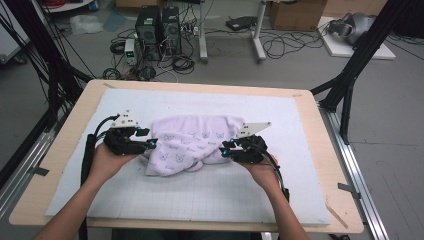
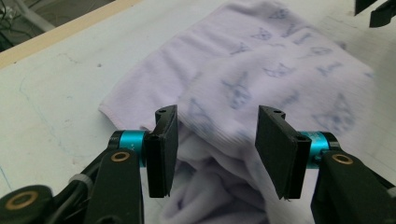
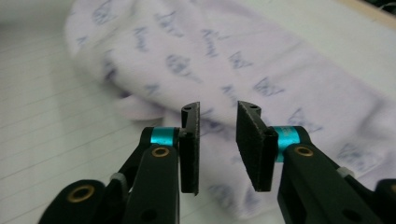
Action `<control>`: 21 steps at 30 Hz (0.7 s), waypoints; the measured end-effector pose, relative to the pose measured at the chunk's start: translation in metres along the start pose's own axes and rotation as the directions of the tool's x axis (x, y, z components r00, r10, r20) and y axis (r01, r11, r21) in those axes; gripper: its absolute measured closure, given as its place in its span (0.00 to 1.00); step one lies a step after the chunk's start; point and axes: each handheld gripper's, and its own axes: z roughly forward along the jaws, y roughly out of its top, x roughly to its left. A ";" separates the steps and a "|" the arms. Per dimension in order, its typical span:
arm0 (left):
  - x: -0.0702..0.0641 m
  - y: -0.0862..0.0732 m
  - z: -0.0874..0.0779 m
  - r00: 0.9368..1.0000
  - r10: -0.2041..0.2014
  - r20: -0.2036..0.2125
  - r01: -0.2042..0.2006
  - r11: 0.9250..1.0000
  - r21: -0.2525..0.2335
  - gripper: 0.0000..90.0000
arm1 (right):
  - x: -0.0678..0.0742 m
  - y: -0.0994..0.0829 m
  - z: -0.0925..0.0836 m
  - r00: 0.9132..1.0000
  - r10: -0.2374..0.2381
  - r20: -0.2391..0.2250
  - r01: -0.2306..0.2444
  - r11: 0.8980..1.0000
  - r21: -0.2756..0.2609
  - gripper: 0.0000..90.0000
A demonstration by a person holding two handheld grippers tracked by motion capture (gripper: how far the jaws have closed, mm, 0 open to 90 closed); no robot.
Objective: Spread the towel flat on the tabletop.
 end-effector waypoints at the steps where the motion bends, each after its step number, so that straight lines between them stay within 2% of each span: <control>1: -0.004 -0.003 -0.002 1.000 0.012 0.004 -0.012 1.000 0.000 0.54 | 0.003 0.000 -0.001 1.000 0.002 -0.009 -0.002 1.000 0.004 0.75; 4: -0.020 -0.015 -0.006 0.998 0.043 0.036 -0.043 0.999 -0.003 0.53 | 0.019 -0.001 -0.003 0.999 -0.046 -0.022 0.045 0.998 -0.044 0.74; 6: -0.030 -0.024 -0.006 0.996 0.059 0.064 -0.059 0.998 -0.004 0.53 | 0.027 -0.003 0.000 0.998 -0.046 -0.045 0.044 0.998 -0.043 0.72; 10: -0.044 -0.037 -0.002 0.992 0.097 0.086 -0.098 0.995 0.012 0.53 | 0.038 -0.011 0.010 0.996 -0.052 -0.067 0.050 0.998 -0.030 0.69; 12: -0.049 -0.043 0.003 0.990 0.114 0.085 -0.117 0.993 0.032 0.53 | 0.042 -0.014 0.017 0.996 -0.047 -0.080 0.045 0.999 -0.021 0.67; 15: -0.049 -0.049 0.014 0.990 0.133 0.057 -0.137 0.988 0.074 0.54 | 0.046 -0.016 0.026 0.995 -0.045 -0.086 0.045 0.999 -0.004 0.65; 17: -0.046 -0.051 0.022 0.990 0.136 0.042 -0.139 0.986 0.089 0.63 | 0.048 -0.016 0.033 0.995 -0.042 -0.089 0.042 0.999 0.005 0.64; 21: -0.039 -0.046 0.037 0.992 0.118 0.047 -0.122 0.987 0.104 0.83 | 0.054 -0.015 0.049 0.996 -0.043 -0.081 0.045 0.999 0.029 0.61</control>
